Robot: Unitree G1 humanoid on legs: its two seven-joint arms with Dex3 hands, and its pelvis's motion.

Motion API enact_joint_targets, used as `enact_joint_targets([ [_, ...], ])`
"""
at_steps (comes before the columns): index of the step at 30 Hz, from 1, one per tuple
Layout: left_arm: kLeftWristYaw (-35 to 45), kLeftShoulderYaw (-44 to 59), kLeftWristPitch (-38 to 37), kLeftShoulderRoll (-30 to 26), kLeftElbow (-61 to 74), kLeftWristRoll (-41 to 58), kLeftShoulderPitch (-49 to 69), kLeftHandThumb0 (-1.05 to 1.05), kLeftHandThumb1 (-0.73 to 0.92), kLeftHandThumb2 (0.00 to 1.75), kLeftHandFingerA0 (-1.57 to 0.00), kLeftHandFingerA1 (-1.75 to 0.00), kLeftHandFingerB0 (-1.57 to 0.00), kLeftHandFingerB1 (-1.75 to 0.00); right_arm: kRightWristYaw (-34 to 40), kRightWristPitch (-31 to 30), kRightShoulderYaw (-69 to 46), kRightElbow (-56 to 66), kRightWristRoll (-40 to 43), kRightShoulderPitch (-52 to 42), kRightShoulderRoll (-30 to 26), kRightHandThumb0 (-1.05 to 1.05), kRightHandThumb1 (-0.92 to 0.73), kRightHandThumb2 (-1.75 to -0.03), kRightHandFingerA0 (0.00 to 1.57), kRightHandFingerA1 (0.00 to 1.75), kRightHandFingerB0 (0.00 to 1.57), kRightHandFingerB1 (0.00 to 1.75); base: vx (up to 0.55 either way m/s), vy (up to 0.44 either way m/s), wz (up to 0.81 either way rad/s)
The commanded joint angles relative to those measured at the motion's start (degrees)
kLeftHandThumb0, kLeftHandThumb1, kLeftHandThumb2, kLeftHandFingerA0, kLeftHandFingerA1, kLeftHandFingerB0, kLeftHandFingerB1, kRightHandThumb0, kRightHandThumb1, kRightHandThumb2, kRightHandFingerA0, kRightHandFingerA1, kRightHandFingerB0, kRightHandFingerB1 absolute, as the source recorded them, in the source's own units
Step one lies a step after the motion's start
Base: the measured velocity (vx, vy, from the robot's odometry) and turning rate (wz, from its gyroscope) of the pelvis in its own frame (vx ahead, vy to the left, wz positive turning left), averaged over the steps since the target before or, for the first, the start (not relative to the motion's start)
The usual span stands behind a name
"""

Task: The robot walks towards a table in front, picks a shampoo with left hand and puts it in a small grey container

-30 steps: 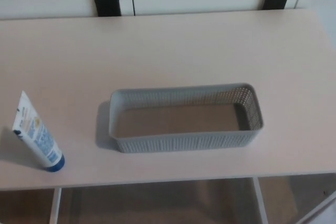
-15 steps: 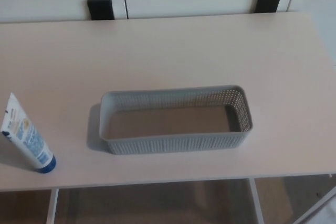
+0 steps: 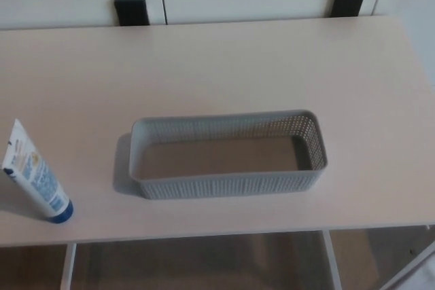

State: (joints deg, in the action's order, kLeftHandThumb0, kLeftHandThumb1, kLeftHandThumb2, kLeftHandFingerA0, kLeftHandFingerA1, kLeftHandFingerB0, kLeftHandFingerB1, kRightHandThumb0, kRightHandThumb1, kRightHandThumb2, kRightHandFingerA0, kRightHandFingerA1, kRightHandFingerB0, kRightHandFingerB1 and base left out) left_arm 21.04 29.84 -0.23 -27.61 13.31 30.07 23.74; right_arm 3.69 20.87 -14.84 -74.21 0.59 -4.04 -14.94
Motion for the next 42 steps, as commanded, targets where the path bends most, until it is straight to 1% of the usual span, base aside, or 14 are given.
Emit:
enact_joint_targets([
  [1, -0.48, -4.44, 6.09, -1.90, -9.83, -4.45, -7.40, -0.20, 0.43, 0.54, -0.09, -0.33, -0.08, -0.24, 0.08, -0.84, -0.50, -0.48, 0.52, -0.40, -0.86, -0.29, -0.61, -0.57, 0.79, 0.48, 0.61, 0.42, 0.00, 0.000, 0.00],
  [6, -0.48, -6.66, 7.34, -1.72, -14.54, -5.23, -11.12, -0.22, 0.41, 0.53, -0.08, -0.32, -0.06, -0.25, 0.00, -0.97, -0.60, -0.53, 0.57, -0.20, -0.83, -0.30, -0.61, -0.57, 0.80, 0.49, 0.63, 0.43, 0.00, 0.000, 0.00],
  [7, -0.57, -8.04, 8.35, -1.39, -16.70, -5.71, -12.85, -0.22, 0.37, 0.60, -0.06, -0.33, -0.04, -0.18, 0.19, -0.89, -0.68, -0.36, 0.67, -0.23, -0.76, -0.29, -0.59, -0.57, 0.81, 0.49, 0.63, 0.43, 0.00, 0.000, 0.00],
  [11, -0.32, -9.87, 7.98, -1.05, -19.32, -7.28, -14.08, -0.25, 0.35, 0.62, -0.06, -0.36, -0.04, -0.18, 0.13, -0.67, -0.72, -0.40, 0.63, -0.23, -0.63, -0.29, -0.61, -0.57, 0.79, 0.49, 0.61, 0.43, 0.00, 0.000, 0.00],
  [12, -0.35, -10.31, 8.05, -0.94, -19.70, -7.61, -14.18, -0.23, 0.39, 0.52, -0.07, -0.32, -0.02, -0.24, 0.11, -0.57, -0.74, -0.42, 0.62, -0.23, -0.58, -0.29, -0.61, -0.57, 0.79, 0.48, 0.61, 0.43, 0.00, 0.000, 0.00],
  [13, -0.51, -10.61, 8.08, -0.88, -19.88, -7.82, -14.19, -0.23, 0.39, 0.52, -0.07, -0.32, -0.02, -0.24, 0.00, -0.48, -0.84, -0.43, 0.72, -0.25, -0.56, -0.29, -0.61, -0.57, 0.79, 0.48, 0.61, 0.43, 0.00, 0.000, 0.00],
  [14, -0.63, -10.87, 8.74, -0.85, -19.61, -7.79, -14.13, -0.24, 0.34, 0.62, -0.04, -0.34, -0.03, -0.18, 0.09, -0.74, -0.82, -0.45, 0.70, -0.10, -0.56, -0.29, -0.61, -0.57, 0.79, 0.48, 0.62, 0.43, 0.00, 0.000, 0.00],
  [22, -0.04, -13.08, 10.00, -0.49, -19.17, -8.89, -13.97, -0.22, 0.33, 0.63, -0.02, -0.32, -0.02, -0.17, 0.12, -0.88, -0.16, -0.10, 0.07, 0.69, -0.97, -0.29, -0.61, -0.57, 0.79, 0.49, 0.61, 0.43, 0.00, 0.000, 0.00],
  [23, 0.27, -13.37, 10.17, -0.26, -19.16, -8.81, -13.63, -0.24, 0.23, 0.64, 0.00, -0.33, 0.00, -0.21, 0.18, -0.92, -0.26, -0.23, 0.18, 0.75, -0.94, -0.30, -0.59, -0.56, 0.80, 0.49, 0.63, 0.43, 0.00, 0.000, 0.00],
  [28, 0.52, -13.97, 10.50, 0.51, -19.14, -9.25, -12.83, -0.24, 0.24, 0.63, 0.00, -0.33, 0.00, -0.20, 0.14, -0.98, -0.47, -0.43, 0.37, 0.71, -0.95, -0.30, -0.58, -0.56, 0.80, 0.49, 0.63, 0.43, 0.00, 0.000, 0.00],
  [30, 1.54, -14.79, 8.96, 1.29, -21.23, -9.60, -14.04, -0.29, 0.25, 0.62, 0.00, -0.29, 0.00, -0.14, 0.65, -1.52, -0.07, -0.28, -0.04, 1.36, -1.11, -0.31, -0.60, -0.57, 0.82, 0.49, 0.62, 0.42, 0.00, 0.000, 0.00],
  [34, 1.78, -14.86, 9.10, 1.77, -21.44, -9.83, -13.91, -0.30, 0.25, 0.63, 0.00, -0.29, 0.00, -0.14, 0.59, -1.49, -0.19, -0.44, 0.09, 1.08, -1.12, -0.31, -0.60, -0.57, 0.81, 0.49, 0.62, 0.42, 0.00, 0.000, 0.00],
  [36, 1.99, -15.03, 10.53, 2.20, -19.93, -9.12, -13.42, -0.32, 0.26, 0.63, 0.00, -0.28, 0.00, -0.13, -0.01, -1.29, -0.32, -0.29, 0.34, 0.88, -0.97, -0.30, -0.59, -0.56, 0.79, 0.48, 0.62, 0.43, 0.00, 0.000, 0.00],
  [42, 2.54, -15.75, 12.66, 3.44, -17.11, -8.38, -12.90, -0.32, 0.26, 0.63, 0.00, -0.27, 0.00, -0.12, 0.01, -1.17, -0.07, -0.33, 0.05, 0.44, -1.01, -0.31, -0.61, -0.57, 0.82, 0.49, 0.63, 0.43, 0.00, 0.000, 0.00],
])
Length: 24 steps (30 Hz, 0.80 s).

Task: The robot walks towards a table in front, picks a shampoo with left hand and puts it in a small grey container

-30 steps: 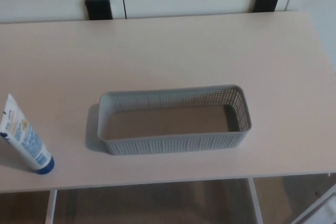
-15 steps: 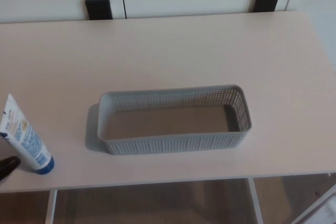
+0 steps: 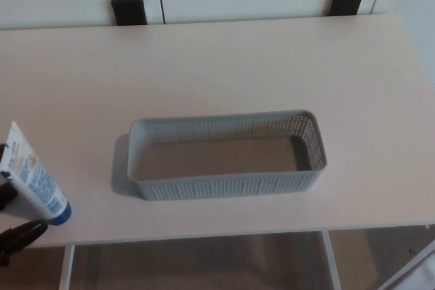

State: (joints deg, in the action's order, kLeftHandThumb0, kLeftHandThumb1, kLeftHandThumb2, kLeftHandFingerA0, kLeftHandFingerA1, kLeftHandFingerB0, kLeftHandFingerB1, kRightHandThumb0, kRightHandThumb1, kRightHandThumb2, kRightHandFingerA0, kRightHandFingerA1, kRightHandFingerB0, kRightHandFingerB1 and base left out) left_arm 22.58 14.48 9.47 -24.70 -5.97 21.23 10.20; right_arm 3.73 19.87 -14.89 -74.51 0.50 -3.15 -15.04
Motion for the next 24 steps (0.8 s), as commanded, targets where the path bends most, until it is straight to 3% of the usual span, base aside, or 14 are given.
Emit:
enact_joint_targets([
  [1, 0.93, -0.40, 3.43, 0.65, 2.67, 0.57, 0.77, -0.32, 0.26, 0.63, 0.00, -0.27, 0.00, -0.12, -0.07, -0.25, -0.02, -0.01, 0.16, -0.42, -0.94, -0.31, -0.61, -0.57, 0.82, 0.49, 0.63, 0.43, 0.00, 0.000, 0.00],
  [7, 0.42, -0.72, 4.27, 1.54, 3.90, 0.00, 0.42, -0.29, 0.25, 0.66, 0.00, -0.34, 0.00, -0.21, 0.01, -0.94, 0.20, -0.10, -0.04, 0.32, -1.06, -0.30, -0.61, -0.57, 0.80, 0.49, 0.63, 0.43, 0.00, 0.000, 0.00],
  [8, 0.56, -1.05, 4.43, 1.93, 4.36, 0.09, 0.54, -0.26, 0.41, 0.53, -0.01, -0.30, 0.00, -0.16, 0.00, -0.53, 0.09, 0.15, 0.13, 0.02, -0.95, -0.31, -0.61, -0.57, 0.79, 0.48, 0.62, 0.42, 0.00, 0.000, 0.00],
  [18, 0.57, -0.97, 5.73, 4.00, 4.76, 0.80, 0.08, -0.29, 0.42, 0.53, -0.01, -0.31, 0.00, -0.14, -0.24, -0.48, 0.24, -0.06, 0.09, 0.07, -1.12, -0.31, -0.60, -0.57, 0.81, 0.49, 0.64, 0.43, 0.00, 0.000, 0.00],
  [19, 1.80, -0.96, 6.96, 4.76, 2.78, 2.42, -1.20, -0.32, 0.40, 0.67, -0.02, -0.37, 0.00, -0.10, 0.04, -0.14, 0.49, 0.07, -0.15, -0.28, -0.99, -0.31, -0.61, -0.57, 0.80, 0.48, 0.63, 0.43, 0.00, 0.000, 0.00],
  [22, 2.15, -0.83, 7.29, 5.51, 1.82, 2.84, -1.90, -0.33, 0.41, 0.67, -0.06, -0.40, 0.00, -0.09, 0.16, -0.32, 0.80, 0.14, -0.28, -0.28, -1.07, -0.34, -0.61, -0.58, 0.82, 0.49, 0.66, 0.44, 0.00, 0.000, 0.00],
  [23, 2.03, -0.50, 7.91, 6.25, 0.89, 3.72, -2.60, -0.31, 0.65, 0.59, -0.51, -0.54, -0.01, -0.24, 0.20, -0.29, 0.80, 0.17, -0.21, -0.27, -0.99, -0.33, -0.60, -0.57, 0.83, 0.49, 0.65, 0.43, 0.00, 0.000, 0.00],
  [24, 1.92, -0.26, 8.36, 6.79, 0.22, 4.40, -3.10, -0.31, 0.65, 0.59, -0.51, -0.54, -0.01, -0.24, 0.23, -0.26, 0.79, 0.19, -0.16, -0.27, -0.94, -0.33, -0.60, -0.57, 0.83, 0.49, 0.65, 0.43, 0.00, 0.000, 0.00],
])
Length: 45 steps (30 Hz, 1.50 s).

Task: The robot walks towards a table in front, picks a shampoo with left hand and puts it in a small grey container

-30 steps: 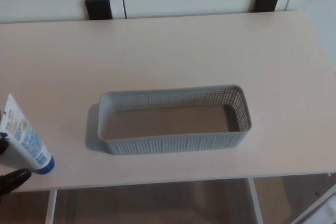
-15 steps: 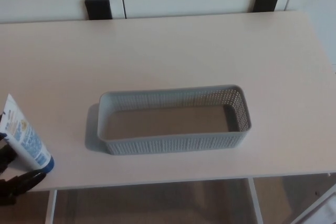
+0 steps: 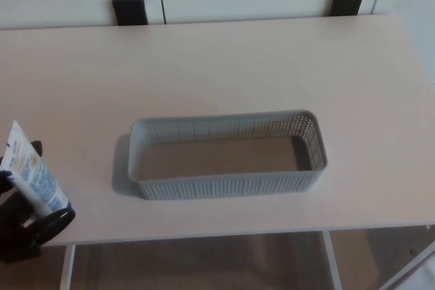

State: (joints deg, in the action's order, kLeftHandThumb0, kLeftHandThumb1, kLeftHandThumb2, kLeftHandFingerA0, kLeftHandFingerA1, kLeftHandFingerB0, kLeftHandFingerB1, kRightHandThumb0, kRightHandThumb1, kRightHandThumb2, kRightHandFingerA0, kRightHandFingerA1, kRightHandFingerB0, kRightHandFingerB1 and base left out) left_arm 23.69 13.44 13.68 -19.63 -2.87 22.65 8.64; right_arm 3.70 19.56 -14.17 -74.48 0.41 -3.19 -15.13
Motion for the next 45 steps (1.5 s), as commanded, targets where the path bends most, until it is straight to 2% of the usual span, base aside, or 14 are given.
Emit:
enact_joint_targets([
  [1, 0.82, 1.12, 4.66, 2.33, -3.65, 3.61, -2.12, -0.31, 0.65, 0.59, -0.51, -0.54, -0.01, -0.24, 0.30, 0.06, 0.09, 0.19, 0.01, -0.22, -0.79, -0.33, -0.60, -0.57, 0.83, 0.49, 0.65, 0.43, 0.00, 0.000, 0.00],
  [2, 0.34, 1.51, 3.98, 3.61, -4.49, 4.06, -2.75, -0.24, 0.80, 0.61, -0.87, -1.40, -0.63, -0.55, 0.19, -0.11, 0.06, 0.18, 0.10, -0.13, -0.76, -0.32, -0.63, -0.58, 0.81, 0.48, 0.64, 0.43, 0.00, 0.000, 0.00],
  [3, -0.34, 2.15, 2.96, 5.57, -5.79, 4.71, -3.71, -0.24, 0.80, 0.61, -0.87, -1.40, -0.63, -0.55, 0.01, -0.36, 0.01, 0.18, 0.22, 0.01, -0.71, -0.32, -0.63, -0.58, 0.81, 0.48, 0.64, 0.43, 0.00, 0.000, 0.00],
  [4, -0.50, 2.51, 2.13, 6.37, -6.60, 4.52, -4.30, -0.13, 0.72, 0.74, -0.85, -1.74, -0.72, -0.77, 0.12, -0.15, -0.06, 0.37, 0.34, 0.09, -0.50, -0.32, -0.63, -0.59, 0.81, 0.49, 0.64, 0.44, 0.00, 0.000, 0.00],
  [5, -0.52, 2.56, 1.19, 6.87, -7.06, 4.13, -4.46, -0.08, 0.63, 0.93, -0.86, -1.75, -0.72, -0.93, 0.18, -0.09, -0.07, 0.43, 0.36, 0.08, -0.46, -0.32, -0.63, -0.59, 0.82, 0.49, 0.64, 0.44, 0.00, 0.000, 0.00],
  [8, -0.22, 2.95, 0.77, 7.37, -7.49, 3.60, -4.73, -0.08, 0.63, 0.93, -0.86, -1.75, -0.72, -0.93, 0.20, -0.10, -0.07, 0.47, 0.35, 0.06, -0.45, -0.32, -0.63, -0.59, 0.82, 0.49, 0.64, 0.44, 0.00, 0.000, 0.00],
  [9, -0.64, 2.56, 0.32, 7.81, -8.26, 2.81, -5.07, -0.06, 0.58, 1.07, -0.85, -1.75, -0.56, -1.38, -0.02, 0.41, -0.48, 0.46, 0.76, 0.16, -0.44, -0.32, -0.62, -0.57, 0.81, 0.49, 0.64, 0.44, 0.00, 0.000, 0.00],
  [25, -0.32, 2.54, 1.67, 8.17, -6.75, 3.30, -5.32, -0.12, 0.63, 0.95, -0.84, -1.75, -0.53, -1.36, -0.21, 0.49, -0.95, 0.38, 0.96, 0.60, -0.44, -0.32, -0.64, -0.58, 0.82, 0.49, 0.64, 0.43, 0.00, 0.000, 0.00],
  [36, -4.05, 3.22, 8.90, 9.05, 7.50, 7.25, -6.13, -0.16, 0.82, 0.64, -0.85, -1.75, -0.57, -1.28, 0.11, 0.19, -1.13, 0.17, 0.67, 0.78, -0.44, -0.32, -0.65, -0.59, 0.84, 0.50, 0.66, 0.45, 0.00, 0.000, 0.00],
  [41, -6.92, 2.17, 13.52, 8.92, 18.45, 10.39, -12.78, 0.02, 0.80, 0.75, -0.95, -1.75, -0.71, -1.28, -0.28, 0.11, -1.46, 0.39, 1.06, 1.14, -0.52, -0.32, -0.64, -0.59, 0.83, 0.49, 0.66, 0.44, 0.00, 0.000, 0.00],
  [42, -8.07, 0.33, 14.75, 8.84, 20.80, 9.50, -15.86, 0.00, 0.81, 0.74, -1.02, -1.67, -0.77, -1.25, 0.09, 0.06, -1.15, 0.37, 0.65, 1.08, -0.58, -0.34, -0.64, -0.59, 0.84, 0.49, 0.65, 0.44, 0.00, 0.000, 0.00],
  [43, -8.53, -0.88, 15.08, 8.81, 21.88, 8.73, -17.46, -0.02, 0.66, 1.00, -1.33, -1.39, -0.88, -1.08, 0.12, -0.01, -1.10, 0.36, 0.59, 1.04, -0.60, -0.34, -0.64, -0.59, 0.85, 0.50, 0.65, 0.44, 0.00, 0.000, 0.00],
  [44, -8.81, -1.85, 15.10, 8.76, 22.41, 7.80, -18.00, -0.01, 0.81, 0.74, -1.08, -1.53, -0.80, -1.17, -0.17, -0.11, -1.23, 0.36, 0.77, 0.95, -0.59, -0.34, -0.64, -0.59, 0.85, 0.50, 0.65, 0.44, 0.00, 0.000, 0.00],
  [45, -9.14, -2.30, 15.36, 8.68, 22.83, 7.37, -18.15, -0.01, 0.81, 0.74, -1.08, -1.53, -0.80, -1.17, -0.31, -0.15, -1.21, 0.37, 0.77, 0.87, -0.58, -0.34, -0.64, -0.59, 0.85, 0.50, 0.65, 0.44, 0.00, 0.000, 0.00],
])
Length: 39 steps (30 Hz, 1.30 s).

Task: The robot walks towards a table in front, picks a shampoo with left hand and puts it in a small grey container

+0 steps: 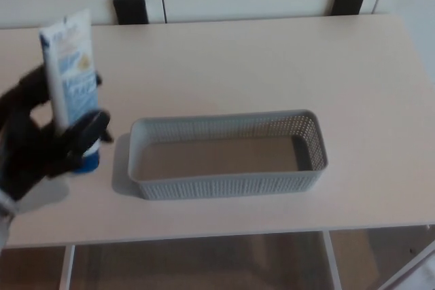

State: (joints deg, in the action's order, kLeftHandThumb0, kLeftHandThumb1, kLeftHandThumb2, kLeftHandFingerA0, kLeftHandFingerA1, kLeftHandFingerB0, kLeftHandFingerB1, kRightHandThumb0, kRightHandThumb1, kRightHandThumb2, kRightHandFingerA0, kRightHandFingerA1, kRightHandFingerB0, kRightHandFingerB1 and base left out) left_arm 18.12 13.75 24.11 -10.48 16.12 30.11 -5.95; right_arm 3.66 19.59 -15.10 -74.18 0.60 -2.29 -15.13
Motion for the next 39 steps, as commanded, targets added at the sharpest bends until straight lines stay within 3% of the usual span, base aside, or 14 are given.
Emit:
enact_joint_targets([
  [1, -4.60, -3.53, 5.92, -0.37, 4.30, -0.67, -4.42, -0.02, 0.78, 0.76, -1.10, -1.49, -0.81, -1.15, -0.25, 0.22, -0.13, 0.20, 0.42, -0.22, -0.59, -0.34, -0.64, -0.58, 0.84, 0.49, 0.65, 0.44, 0.00, 0.000, 0.00],
  [4, -5.17, -3.73, 6.46, -0.49, 4.61, -0.51, -4.57, -0.02, 0.78, 0.76, -1.10, -1.49, -0.81, -1.15, -0.25, 0.26, -0.10, 0.23, 0.41, -0.24, -0.59, -0.34, -0.64, -0.58, 0.84, 0.49, 0.65, 0.44, 0.00, 0.000, 0.00],
  [5, -5.83, -6.42, 6.79, 0.25, 2.48, -2.40, -7.84, -0.07, 0.75, 0.77, -1.10, -1.40, -0.81, -1.14, -0.22, 0.24, -0.21, 0.11, 0.52, -0.02, -0.48, -0.34, -0.65, -0.59, 0.85, 0.49, 0.66, 0.44, 0.00, 0.000, 0.00],
  [23, -7.36, -18.44, 0.27, 2.77, -8.80, -14.02, -15.20, -0.01, 0.82, 0.83, -0.92, -1.56, -0.69, -1.27, 0.12, 0.07, 0.17, 0.69, 0.26, 0.90, -0.55, -0.33, -0.65, -0.60, 0.85, 0.49, 0.67, 0.45, 0.00, 0.000, 0.00],
  [34, -6.39, -18.94, -2.23, 3.73, -11.82, -16.44, -14.80, -0.01, 0.80, 0.85, -0.96, -1.56, -0.69, -1.25, -0.22, 0.47, 0.09, 0.96, 0.45, 1.34, -0.56, -0.32, -0.65, -0.59, 0.83, 0.49, 0.66, 0.44, 0.00, 0.000, 0.00],
  [35, -6.03, -19.29, -2.15, 3.02, -11.29, -16.99, -14.30, -0.02, 0.83, 0.78, -0.93, -1.50, -0.69, -1.15, -0.71, 0.35, -0.07, 0.93, 0.67, 1.48, -0.67, -0.32, -0.65, -0.58, 0.82, 0.48, 0.65, 0.44, 0.00, 0.000, 0.00],
  [36, -5.78, -20.33, -3.17, 1.92, -11.36, -18.77, -14.08, -0.09, 0.84, 0.64, -0.91, -1.14, -0.69, -0.77, -0.91, 0.34, -0.16, 0.86, 0.77, 1.57, -0.71, -0.33, -0.65, -0.58, 0.83, 0.48, 0.65, 0.44, 0.00, 0.000, 0.00],
  [37, -5.64, -21.67, -4.77, 0.74, -11.81, -21.10, -14.07, -0.09, 0.84, 0.64, -0.91, -1.14, -0.69, -0.77, -0.89, 0.41, -0.20, 0.76, 0.78, 1.60, -0.69, -0.33, -0.65, -0.58, 0.83, 0.48, 0.65, 0.44, 0.00, 0.000, 0.00],
  [38, -4.99, -22.86, -6.13, -0.47, -12.58, -22.72, -14.24, -0.22, 0.65, 0.59, -0.61, -0.51, -0.42, -0.38, -1.00, 0.44, -0.25, 0.82, 0.84, 1.58, -0.69, -0.31, -0.65, -0.58, 0.82, 0.48, 0.64, 0.43, 0.00, 0.000, 0.00],
  [39, -4.29, -23.72, -6.28, -1.44, -12.96, -23.39, -14.41, -0.28, 0.69, 0.60, -0.58, -0.47, -0.38, -0.35, -1.08, 0.38, -0.27, 0.83, 0.86, 1.59, -0.70, -0.32, -0.65, -0.58, 0.83, 0.48, 0.65, 0.43, 0.00, 0.000, 0.00],
])
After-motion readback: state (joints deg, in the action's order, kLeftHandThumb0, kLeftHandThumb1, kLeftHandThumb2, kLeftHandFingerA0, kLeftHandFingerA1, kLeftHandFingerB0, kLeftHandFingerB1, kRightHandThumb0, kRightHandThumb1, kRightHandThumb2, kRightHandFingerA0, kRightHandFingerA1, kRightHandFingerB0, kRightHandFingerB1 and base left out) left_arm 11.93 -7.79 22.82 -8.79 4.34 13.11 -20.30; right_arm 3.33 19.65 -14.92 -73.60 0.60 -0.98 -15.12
